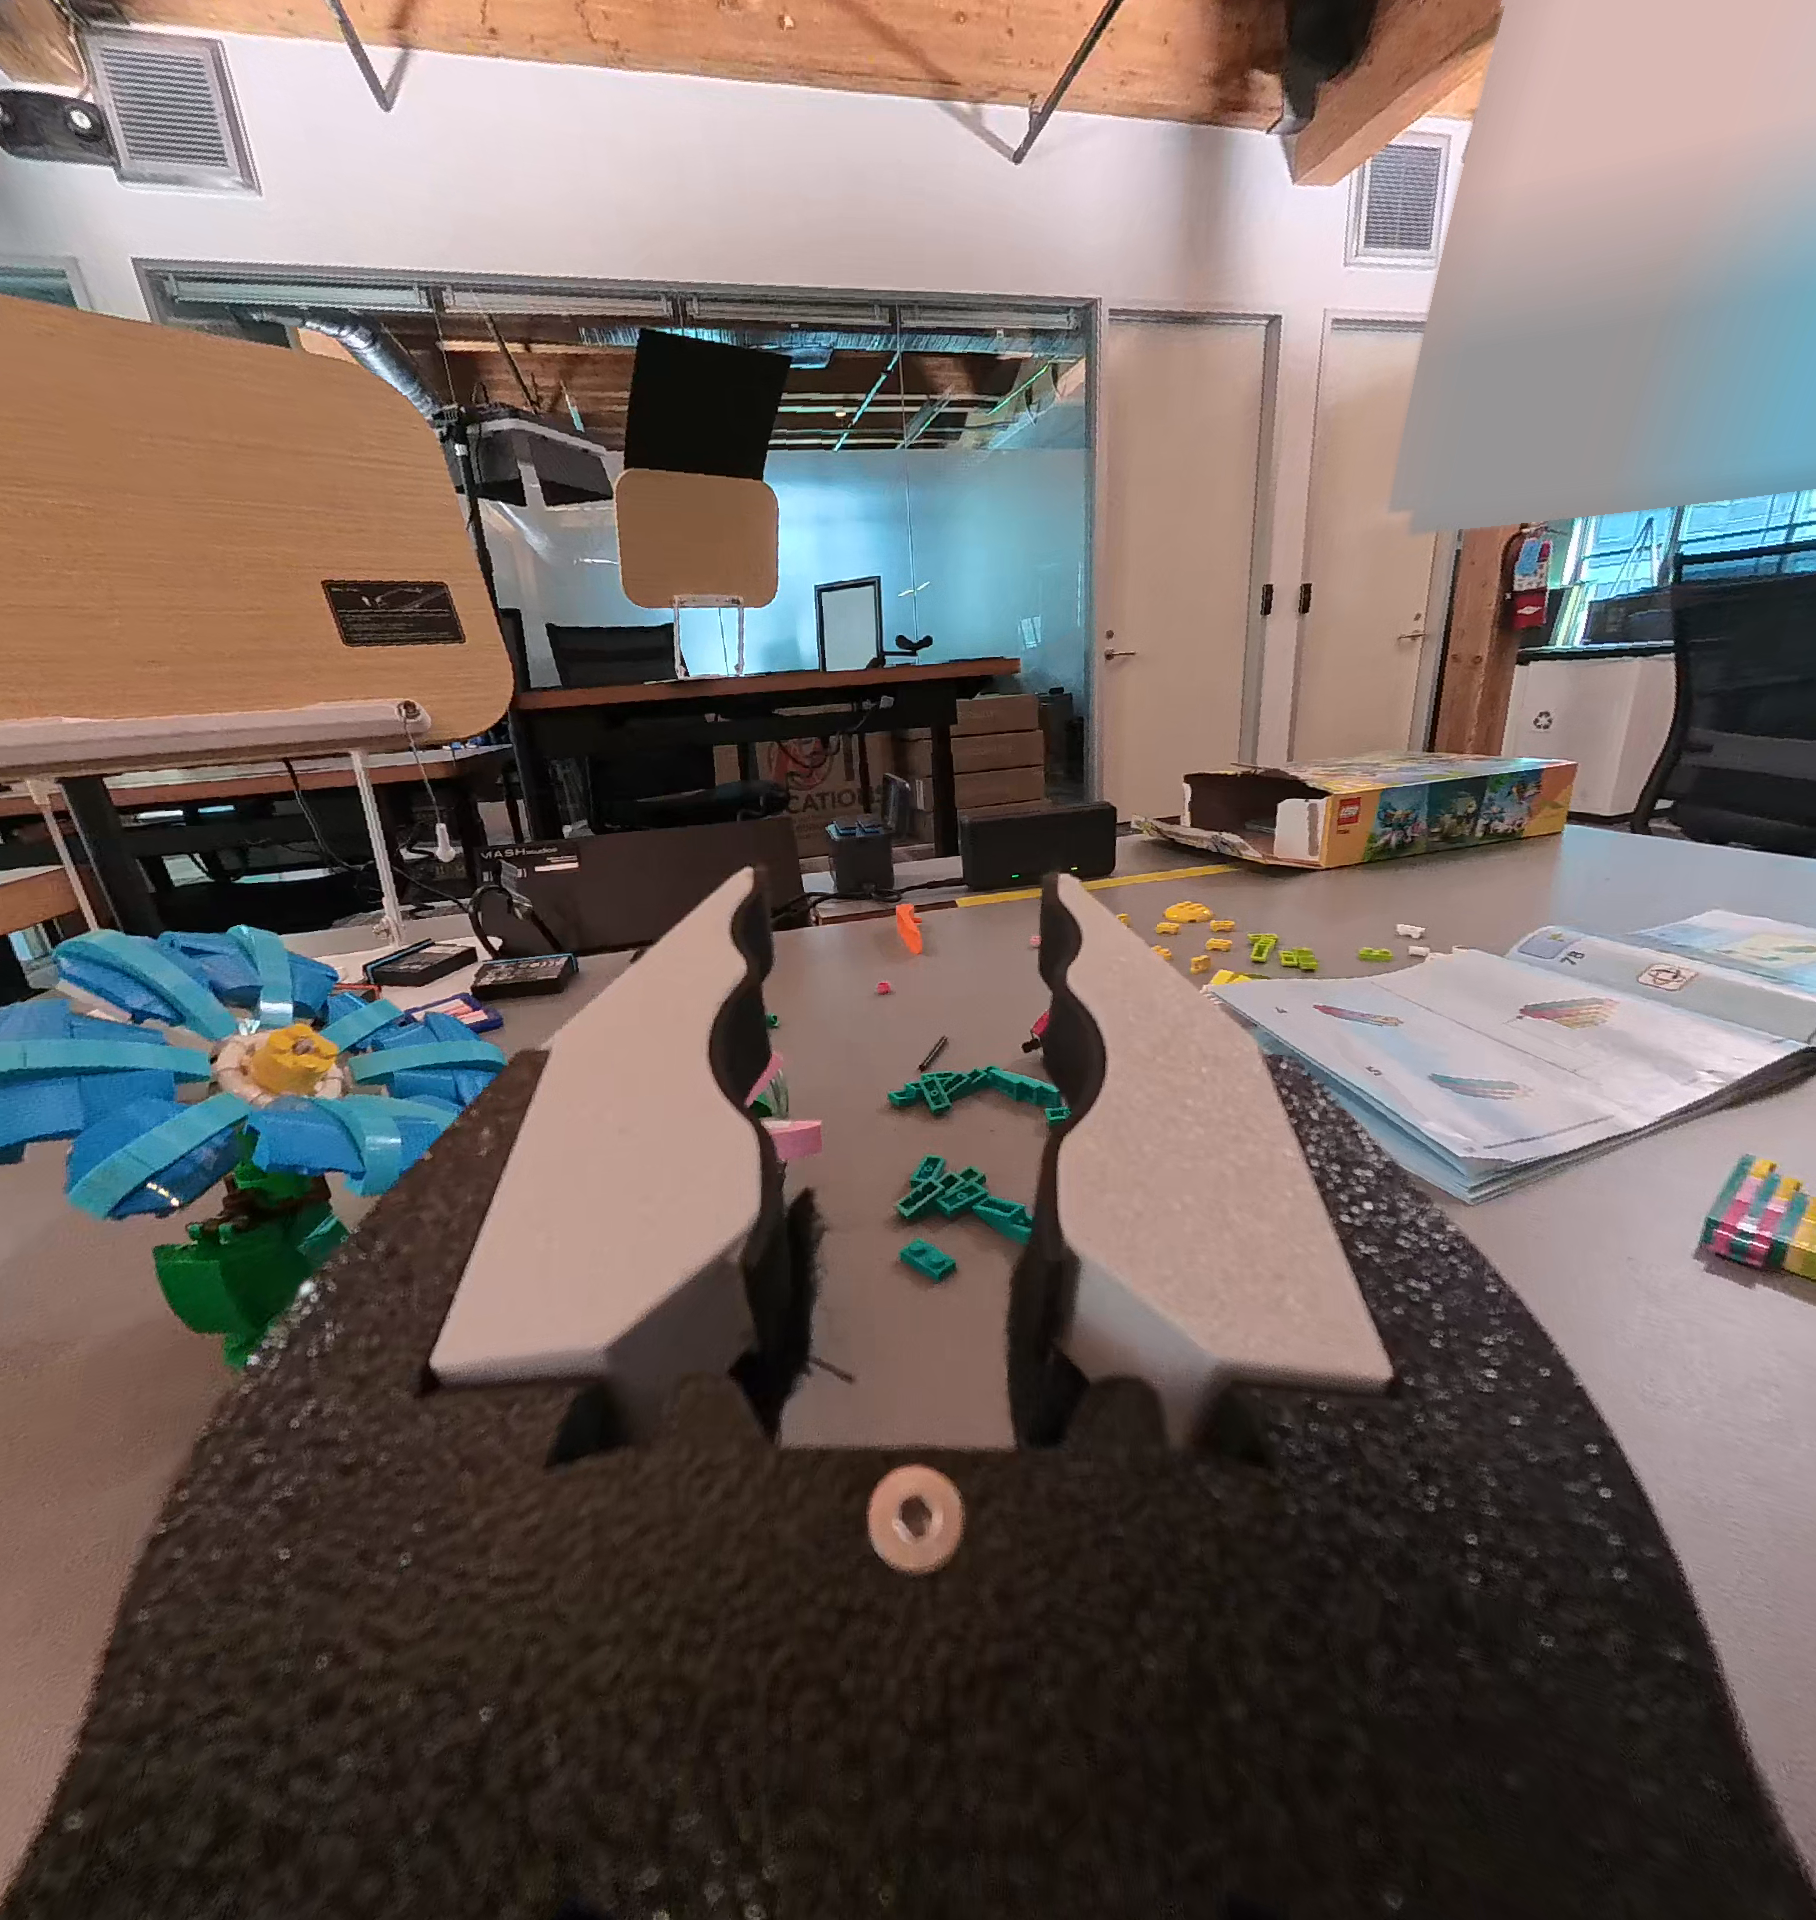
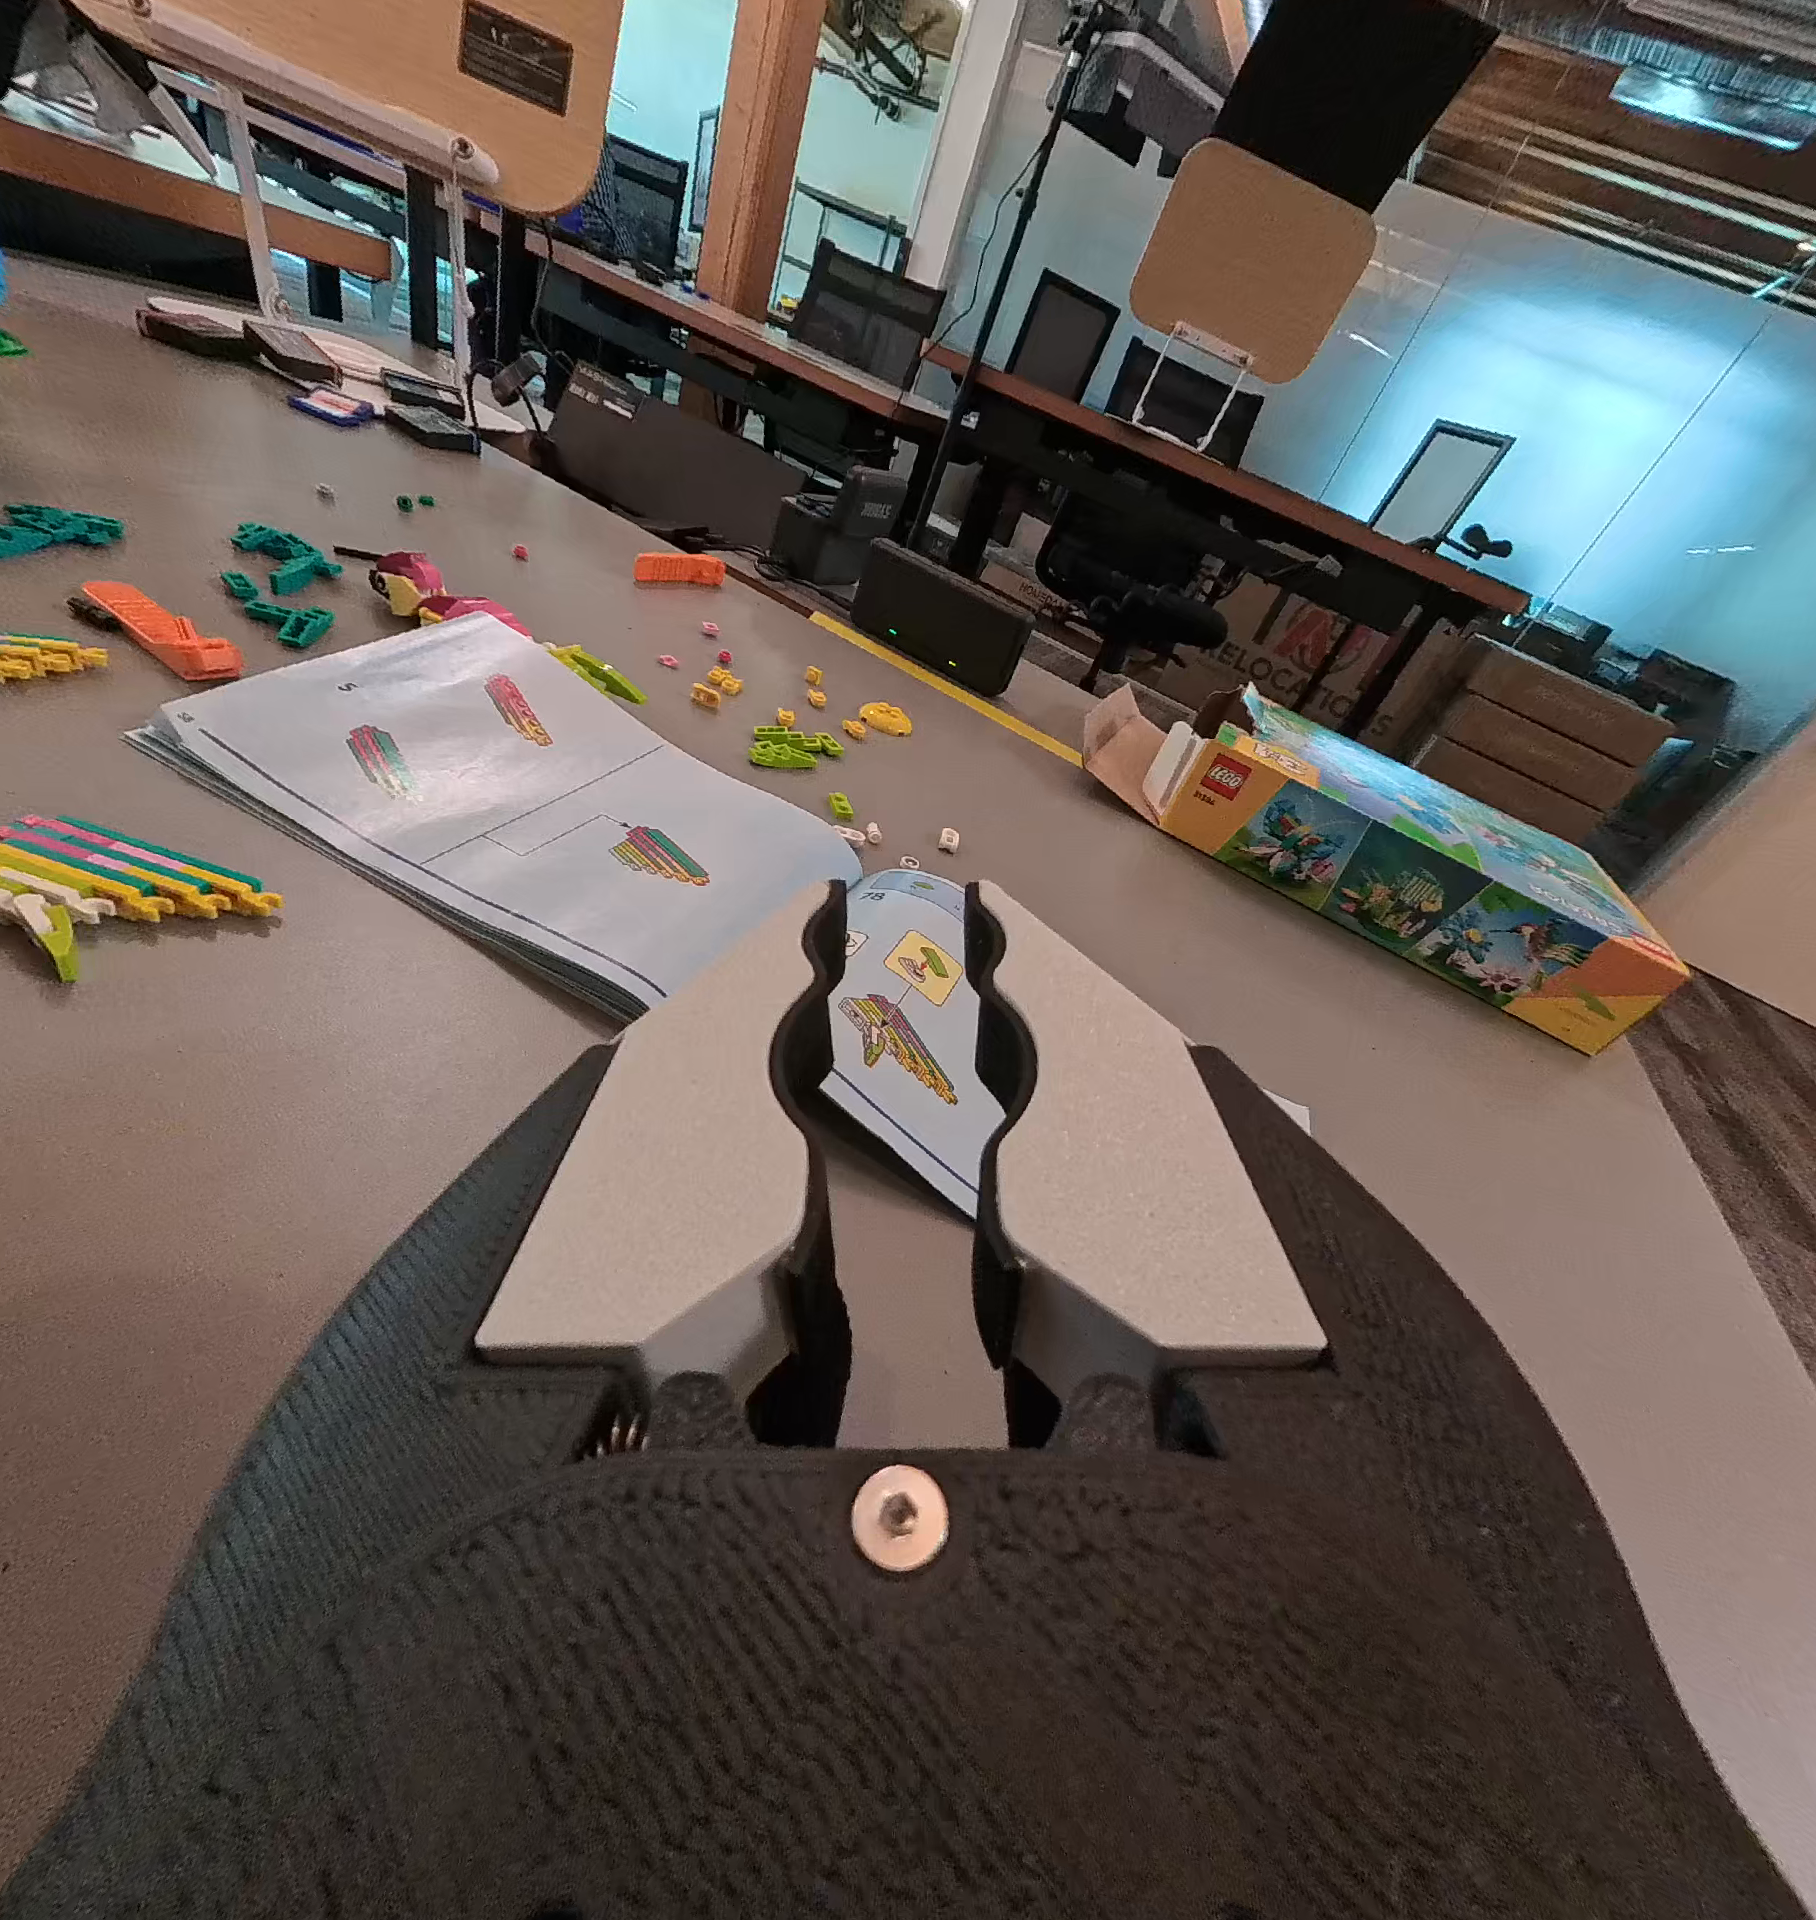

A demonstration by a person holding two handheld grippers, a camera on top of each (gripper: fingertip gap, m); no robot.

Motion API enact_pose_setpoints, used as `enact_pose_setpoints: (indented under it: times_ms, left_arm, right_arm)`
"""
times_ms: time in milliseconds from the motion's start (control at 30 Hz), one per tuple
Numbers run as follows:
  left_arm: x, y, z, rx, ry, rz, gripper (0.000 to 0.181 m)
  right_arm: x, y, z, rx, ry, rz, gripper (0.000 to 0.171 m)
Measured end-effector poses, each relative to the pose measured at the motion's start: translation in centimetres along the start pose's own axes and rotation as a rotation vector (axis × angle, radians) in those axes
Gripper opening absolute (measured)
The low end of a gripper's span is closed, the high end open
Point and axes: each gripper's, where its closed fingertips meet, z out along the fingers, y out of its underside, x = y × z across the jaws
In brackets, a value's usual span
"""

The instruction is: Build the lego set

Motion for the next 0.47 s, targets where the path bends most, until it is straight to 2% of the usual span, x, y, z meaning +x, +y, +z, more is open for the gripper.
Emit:
enact_pose_setpoints:
  times_ms: [33, 467]
  left_arm:
    - [-0.02, -0.01, 0.0, 0.001, 0.0, -0.003, 0.049]
    - [0.14, 0.25, 0.09, -0.011, 0.014, -0.009, 0.045]
  right_arm:
    - [-0.01, 0.01, 0.0, -0.001, 0.0, -0.001, 0.021]
    - [0.12, 0.02, 0.03, -0.002, 0.006, -0.005, 0.02]
